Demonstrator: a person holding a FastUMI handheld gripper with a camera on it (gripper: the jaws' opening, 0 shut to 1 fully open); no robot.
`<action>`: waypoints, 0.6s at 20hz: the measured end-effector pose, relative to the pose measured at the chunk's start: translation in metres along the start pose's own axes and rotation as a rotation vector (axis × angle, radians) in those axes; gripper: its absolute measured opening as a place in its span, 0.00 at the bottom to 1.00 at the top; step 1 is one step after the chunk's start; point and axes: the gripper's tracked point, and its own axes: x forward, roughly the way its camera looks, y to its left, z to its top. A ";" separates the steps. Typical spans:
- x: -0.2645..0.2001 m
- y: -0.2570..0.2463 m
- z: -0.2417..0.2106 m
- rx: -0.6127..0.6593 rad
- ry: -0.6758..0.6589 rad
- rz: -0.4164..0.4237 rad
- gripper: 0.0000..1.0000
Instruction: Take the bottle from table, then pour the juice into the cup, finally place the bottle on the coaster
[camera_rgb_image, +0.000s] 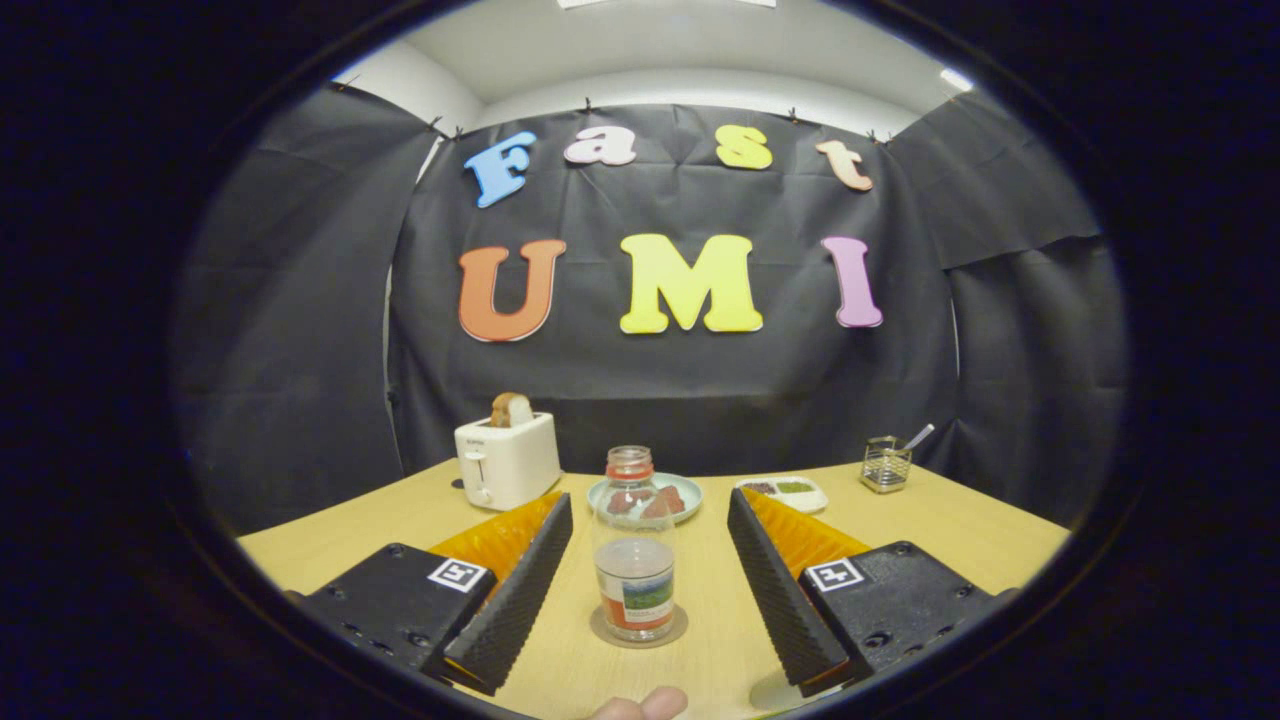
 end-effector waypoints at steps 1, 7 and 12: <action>-0.012 -0.005 0.014 0.006 -0.010 -0.013 1.00; -0.081 -0.025 0.083 -0.006 -0.063 -0.059 1.00; -0.133 -0.032 0.095 -0.023 -0.075 -0.064 1.00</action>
